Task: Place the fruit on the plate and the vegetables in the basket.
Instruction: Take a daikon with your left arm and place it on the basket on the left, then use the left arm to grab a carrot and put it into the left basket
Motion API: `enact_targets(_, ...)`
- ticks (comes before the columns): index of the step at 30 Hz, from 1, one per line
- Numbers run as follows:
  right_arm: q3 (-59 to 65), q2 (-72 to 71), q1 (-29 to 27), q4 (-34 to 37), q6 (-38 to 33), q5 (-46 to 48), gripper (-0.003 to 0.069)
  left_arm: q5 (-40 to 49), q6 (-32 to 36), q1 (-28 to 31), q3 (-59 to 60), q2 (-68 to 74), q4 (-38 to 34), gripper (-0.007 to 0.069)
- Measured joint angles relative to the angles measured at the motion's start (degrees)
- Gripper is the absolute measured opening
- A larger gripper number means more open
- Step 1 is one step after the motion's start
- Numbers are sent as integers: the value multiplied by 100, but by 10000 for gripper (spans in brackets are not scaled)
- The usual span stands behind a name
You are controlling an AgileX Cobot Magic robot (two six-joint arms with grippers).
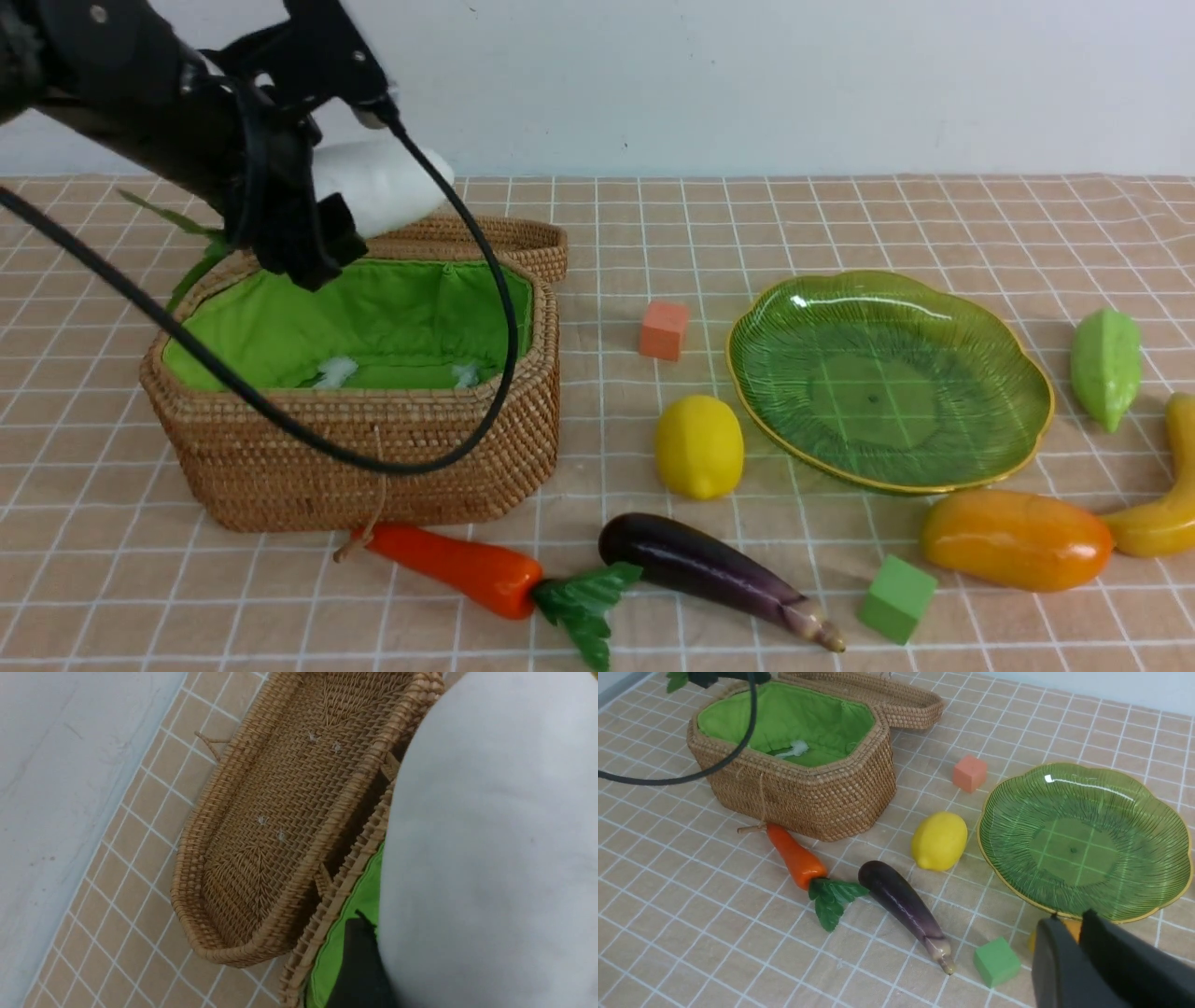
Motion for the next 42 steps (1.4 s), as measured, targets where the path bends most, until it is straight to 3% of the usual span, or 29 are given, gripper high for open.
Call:
enact_targets(9,0,0,0,0,-1,6,85,1,362,-101,-55,508,870,484)
enact_targets(20,0,0,0,-52,-1,10,88,-32,336,-101,-55,513,779,484)
enact_targets(23,0,0,0,-64,-1,10,88,-32,93,-101,-55,513,769,491)
enact_targets(29,0,0,0,-215,-1,17,88,165,-1258,-101,-55,349,588,654)
enact_targets(32,0,0,0,-249,-1,17,87,408,-1511,-107,-55,54,263,650)
enact_targets(34,0,0,0,-270,-6,17,87,632,-1558,-164,-55,-172,-25,607)
enact_targets(37,0,0,0,-279,0,17,87,1119,-1584,-449,-55,-493,-327,478)
enact_targets(39,0,0,0,-252,0,107,87,1739,-1578,-947,-55,-697,-407,302)
enact_targets(40,0,0,0,-246,0,136,87,1778,-1572,-996,-55,-709,-407,271)
enact_targets(42,0,-55,0,-221,5,353,87,2121,-1559,-1652,59,-787,-342,121)
